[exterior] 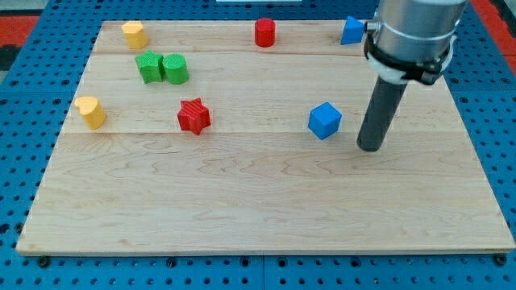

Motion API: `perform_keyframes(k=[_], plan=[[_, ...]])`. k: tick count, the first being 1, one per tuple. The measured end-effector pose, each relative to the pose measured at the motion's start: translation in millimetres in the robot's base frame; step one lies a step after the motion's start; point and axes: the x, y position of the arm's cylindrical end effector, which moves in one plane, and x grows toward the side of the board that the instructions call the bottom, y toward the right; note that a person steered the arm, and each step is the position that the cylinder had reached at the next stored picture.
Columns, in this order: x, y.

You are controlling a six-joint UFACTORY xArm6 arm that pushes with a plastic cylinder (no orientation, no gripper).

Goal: Slide the blue cube slightly right

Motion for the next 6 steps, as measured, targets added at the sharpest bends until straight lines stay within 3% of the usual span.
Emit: perform_keyframes(k=[1, 3, 5, 6], plan=[[-31, -76], [-65, -10], [-86, -105], [-108, -90]])
